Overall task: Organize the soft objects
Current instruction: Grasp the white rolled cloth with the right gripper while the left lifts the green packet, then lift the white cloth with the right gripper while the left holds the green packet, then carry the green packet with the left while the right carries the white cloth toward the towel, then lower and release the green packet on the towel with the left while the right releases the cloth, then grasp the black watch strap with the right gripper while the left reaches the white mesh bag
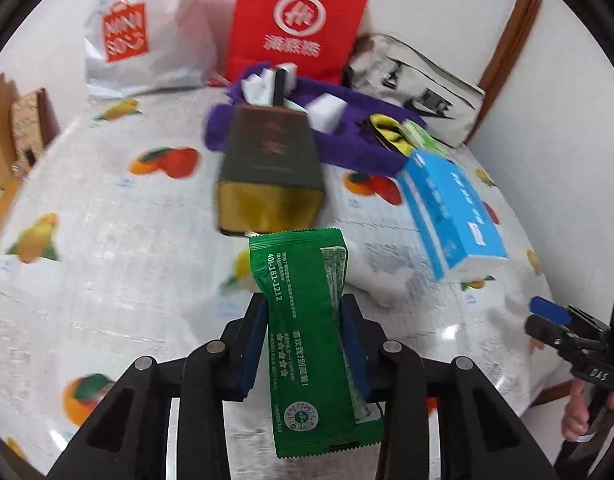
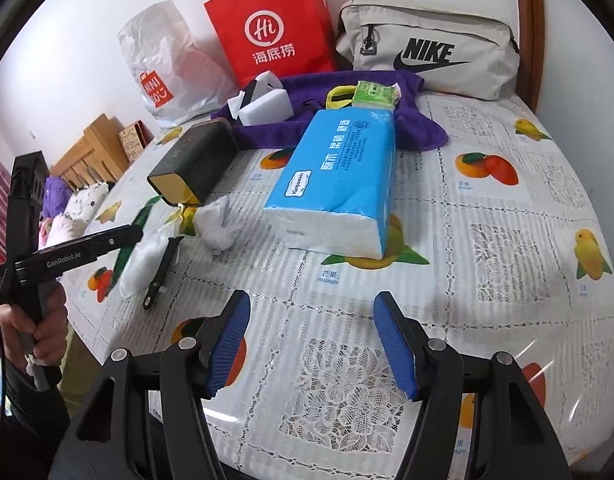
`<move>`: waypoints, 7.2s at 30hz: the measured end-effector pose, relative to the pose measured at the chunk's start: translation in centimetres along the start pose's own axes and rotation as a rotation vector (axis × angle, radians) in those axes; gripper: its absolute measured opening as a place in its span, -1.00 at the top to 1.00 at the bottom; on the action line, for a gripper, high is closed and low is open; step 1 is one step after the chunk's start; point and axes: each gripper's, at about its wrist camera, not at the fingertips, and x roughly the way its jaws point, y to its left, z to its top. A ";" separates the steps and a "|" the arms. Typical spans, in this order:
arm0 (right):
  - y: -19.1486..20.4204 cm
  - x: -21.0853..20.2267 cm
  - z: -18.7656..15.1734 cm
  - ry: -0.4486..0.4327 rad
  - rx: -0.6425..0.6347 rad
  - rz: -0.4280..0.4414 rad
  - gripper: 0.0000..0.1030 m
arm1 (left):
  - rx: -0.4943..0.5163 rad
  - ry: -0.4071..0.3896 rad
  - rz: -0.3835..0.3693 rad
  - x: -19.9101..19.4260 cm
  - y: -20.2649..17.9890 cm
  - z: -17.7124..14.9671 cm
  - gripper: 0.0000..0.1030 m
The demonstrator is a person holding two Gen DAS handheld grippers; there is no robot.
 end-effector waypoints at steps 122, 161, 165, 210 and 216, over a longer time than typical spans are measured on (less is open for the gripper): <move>1.9 0.8 12.5 -0.070 -0.072 -0.052 0.63 | 0.009 -0.050 0.059 -1.6 1.1 11.2 0.32; -3.2 18.0 23.9 0.131 -0.038 -0.032 0.60 | -0.011 0.034 -0.008 9.7 1.9 21.6 0.31; -4.1 18.9 23.9 0.155 0.005 -0.011 0.59 | 0.014 0.040 -0.003 10.8 1.0 22.6 0.31; -1.4 9.0 20.0 -0.012 -0.048 -0.019 -0.15 | 0.016 0.028 0.009 11.2 -0.1 23.7 -0.22; -0.5 5.9 17.5 -0.029 -0.030 -0.013 -0.15 | 0.026 -0.020 0.046 6.2 0.3 20.5 -0.22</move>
